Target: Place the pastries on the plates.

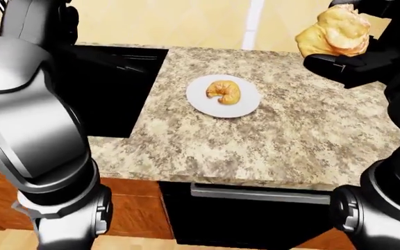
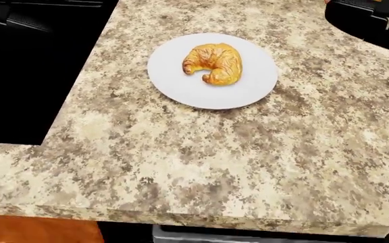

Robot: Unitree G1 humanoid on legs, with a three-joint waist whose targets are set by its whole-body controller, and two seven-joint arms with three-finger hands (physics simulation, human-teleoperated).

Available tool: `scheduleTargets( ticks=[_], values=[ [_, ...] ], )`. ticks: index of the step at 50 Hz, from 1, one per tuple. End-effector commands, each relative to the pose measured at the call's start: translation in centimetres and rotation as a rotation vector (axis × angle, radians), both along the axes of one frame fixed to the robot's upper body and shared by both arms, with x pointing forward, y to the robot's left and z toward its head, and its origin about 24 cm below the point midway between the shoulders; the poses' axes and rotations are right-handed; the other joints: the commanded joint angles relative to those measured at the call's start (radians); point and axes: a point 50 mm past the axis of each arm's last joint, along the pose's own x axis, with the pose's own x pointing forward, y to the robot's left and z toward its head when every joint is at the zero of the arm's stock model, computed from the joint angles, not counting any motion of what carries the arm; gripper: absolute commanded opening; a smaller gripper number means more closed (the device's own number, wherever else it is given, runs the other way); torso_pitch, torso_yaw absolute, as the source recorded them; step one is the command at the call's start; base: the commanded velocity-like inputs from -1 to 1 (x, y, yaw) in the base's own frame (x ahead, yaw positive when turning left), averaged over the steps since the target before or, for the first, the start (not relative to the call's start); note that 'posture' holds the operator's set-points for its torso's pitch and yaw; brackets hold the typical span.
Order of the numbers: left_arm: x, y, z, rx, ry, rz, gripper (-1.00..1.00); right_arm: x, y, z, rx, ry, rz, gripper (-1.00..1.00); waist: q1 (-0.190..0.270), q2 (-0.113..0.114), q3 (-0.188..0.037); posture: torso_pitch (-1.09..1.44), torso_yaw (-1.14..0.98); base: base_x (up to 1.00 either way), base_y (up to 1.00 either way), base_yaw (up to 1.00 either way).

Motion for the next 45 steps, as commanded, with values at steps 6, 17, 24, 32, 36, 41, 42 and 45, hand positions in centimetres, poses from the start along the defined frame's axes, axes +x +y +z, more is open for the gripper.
scheduleTargets(
  ticks=[6,17,24,32,36,41,42,45],
  values=[
    [-0.7,0.1,1.0,0.018,-0.066,0.013,1.00,-0.7,0.2,0.4,-0.006,-0.063,0.014,-1.00,0.012,0.060,-0.060,0.00,0.00,-0.65,0.00,0.00],
    [-0.9,0.2,0.8,0.021,-0.061,0.017,1.00,-1.1,0.1,0.3,-0.013,-0.071,0.025,-1.00,-0.034,-0.086,0.022,0.00,0.00,-0.15,0.29,0.00],
    [-0.9,0.2,0.5,0.019,-0.061,0.018,1.00,-1.3,0.3,0.1,-0.017,-0.079,0.033,-1.00,-0.029,-0.055,-0.011,0.00,0.00,0.00,0.67,0.00],
    [-1.0,0.2,0.4,0.017,-0.060,0.019,1.00,-1.3,0.3,-0.1,-0.012,-0.095,0.046,-1.00,-0.053,0.098,-0.026,0.00,0.00,0.00,0.71,0.00],
    [-1.0,0.1,0.3,0.017,-0.058,0.017,1.00,-1.4,0.3,-0.1,-0.017,-0.100,0.047,-1.00,-0.048,0.050,-0.009,0.00,0.00,0.00,0.71,0.00],
    [-1.0,0.3,0.2,0.017,-0.057,0.020,1.00,-1.3,0.4,0.0,-0.015,-0.103,0.050,-1.00,-0.048,0.001,0.002,0.00,0.00,0.00,0.71,0.00],
    [-1.1,0.3,0.2,0.015,-0.058,0.021,1.00,-1.3,0.4,0.5,-0.013,-0.102,0.051,-1.00,-0.047,-0.006,0.001,0.00,0.00,0.00,0.71,0.00],
    [-1.1,0.3,0.3,0.015,-0.066,0.020,1.00,-1.2,0.6,-0.3,-0.010,-0.101,0.060,-1.00,-0.049,-0.060,-0.016,0.00,0.00,0.00,0.71,0.00]
  ],
)
